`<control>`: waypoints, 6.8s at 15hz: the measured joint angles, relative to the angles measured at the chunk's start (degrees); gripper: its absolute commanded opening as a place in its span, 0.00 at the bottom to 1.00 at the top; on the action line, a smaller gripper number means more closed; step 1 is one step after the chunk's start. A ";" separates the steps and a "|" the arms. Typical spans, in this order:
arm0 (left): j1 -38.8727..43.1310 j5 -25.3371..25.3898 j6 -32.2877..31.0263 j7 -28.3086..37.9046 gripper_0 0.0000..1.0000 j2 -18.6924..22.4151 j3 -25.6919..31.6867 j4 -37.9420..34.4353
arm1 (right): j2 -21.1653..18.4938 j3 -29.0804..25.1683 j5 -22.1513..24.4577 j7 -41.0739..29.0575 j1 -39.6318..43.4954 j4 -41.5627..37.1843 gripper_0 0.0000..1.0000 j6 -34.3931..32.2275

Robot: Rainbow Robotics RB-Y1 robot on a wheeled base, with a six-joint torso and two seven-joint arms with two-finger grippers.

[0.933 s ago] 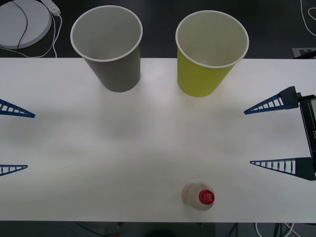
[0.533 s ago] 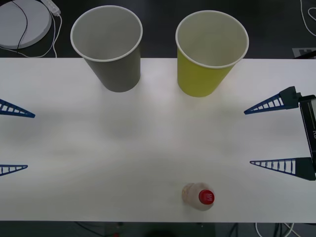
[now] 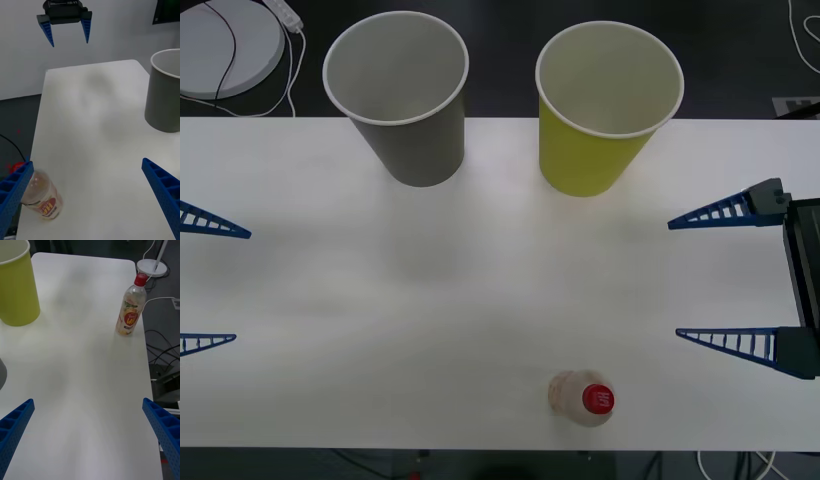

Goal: Put the can into the green bin and the plastic bottle into the gray bin

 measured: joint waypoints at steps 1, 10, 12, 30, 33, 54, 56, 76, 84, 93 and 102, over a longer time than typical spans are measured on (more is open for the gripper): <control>0.00 0.00 0.00 0.00 1.00 0.00 0.00 0.00 | 0.01 -1.65 -0.16 0.62 1.39 -0.59 1.00 -0.03; 0.00 0.00 0.00 0.00 1.00 0.00 0.00 0.00 | 0.10 -7.35 -2.63 14.82 11.48 2.79 1.00 -1.57; 0.00 0.00 0.00 0.00 1.00 0.00 0.00 0.00 | 0.36 -7.39 -2.61 15.73 11.81 5.62 1.00 -4.34; 0.00 0.00 0.00 0.00 1.00 0.01 0.00 0.00 | 6.88 -2.14 0.89 33.52 12.49 22.80 1.00 -12.46; 0.00 0.00 0.00 0.00 1.00 0.01 0.00 0.00 | 8.75 -0.90 1.52 34.28 12.22 24.47 1.00 -12.72; 0.01 0.00 0.00 0.00 1.00 0.01 0.01 0.00 | 15.99 19.15 2.34 42.22 -1.54 37.75 1.00 -12.61; 0.01 0.00 0.00 0.00 1.00 0.01 0.01 0.00 | 16.25 20.50 2.34 42.94 -2.01 37.80 1.00 -12.14; 0.01 0.01 0.00 0.00 1.00 0.01 0.01 0.00 | 20.90 31.68 2.45 45.71 -7.09 37.85 1.00 -5.03; 0.01 0.01 0.00 0.00 1.00 0.01 0.01 0.00 | 22.29 35.54 2.50 46.30 -9.05 37.83 1.00 -2.79; 0.01 0.01 0.00 0.00 1.00 0.01 0.01 0.00 | 23.11 38.61 2.51 46.46 -10.32 37.81 1.00 -1.45; 0.01 0.01 0.00 0.00 1.00 0.01 0.01 0.00 | 23.33 38.91 2.35 45.28 -10.77 37.80 0.00 -3.09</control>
